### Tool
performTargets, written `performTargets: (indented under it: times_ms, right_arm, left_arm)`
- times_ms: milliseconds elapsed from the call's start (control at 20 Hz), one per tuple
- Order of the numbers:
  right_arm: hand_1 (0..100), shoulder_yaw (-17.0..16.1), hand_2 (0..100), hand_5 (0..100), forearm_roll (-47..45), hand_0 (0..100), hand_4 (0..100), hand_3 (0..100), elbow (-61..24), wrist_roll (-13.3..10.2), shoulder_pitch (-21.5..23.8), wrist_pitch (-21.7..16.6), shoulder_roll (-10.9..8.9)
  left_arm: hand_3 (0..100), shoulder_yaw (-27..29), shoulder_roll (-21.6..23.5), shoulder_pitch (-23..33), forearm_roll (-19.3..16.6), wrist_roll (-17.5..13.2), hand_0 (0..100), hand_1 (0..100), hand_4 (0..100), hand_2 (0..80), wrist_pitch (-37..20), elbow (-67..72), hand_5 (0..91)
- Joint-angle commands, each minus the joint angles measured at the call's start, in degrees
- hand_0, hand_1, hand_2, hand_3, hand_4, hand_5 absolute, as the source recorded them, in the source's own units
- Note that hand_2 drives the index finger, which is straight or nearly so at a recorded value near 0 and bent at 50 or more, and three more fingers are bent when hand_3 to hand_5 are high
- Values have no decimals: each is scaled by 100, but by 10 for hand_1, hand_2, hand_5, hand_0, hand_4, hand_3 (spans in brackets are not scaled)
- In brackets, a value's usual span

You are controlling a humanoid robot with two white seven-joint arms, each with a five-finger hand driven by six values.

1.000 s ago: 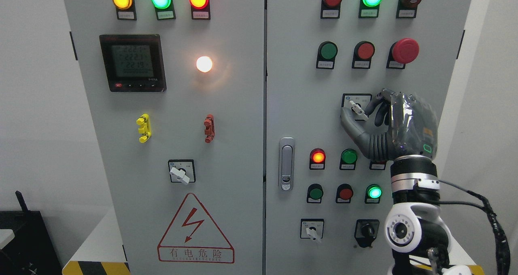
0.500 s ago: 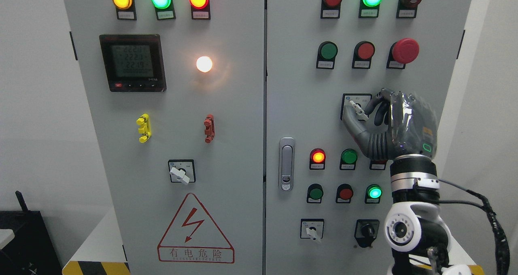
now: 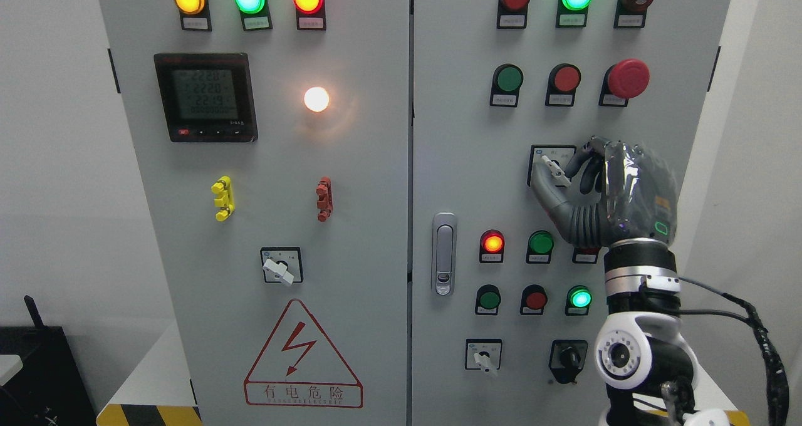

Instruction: Rotate and turn off gray switch

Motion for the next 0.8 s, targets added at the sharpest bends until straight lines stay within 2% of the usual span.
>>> performTargets:
  times_ms: [0, 750]
  right_arm:
    - [426, -1, 686, 1000, -8, 354, 924, 919, 23, -17, -5, 0, 0]
    - [420, 8, 697, 1000, -17, 415, 934, 945, 50, 35, -5, 0, 0]
  left_arm:
    - [0, -9, 0, 0, 0, 10, 120, 389, 0, 0, 3, 79, 0]
    - [0, -9, 0, 0, 0, 10, 120, 389, 0, 0, 3, 79, 0]
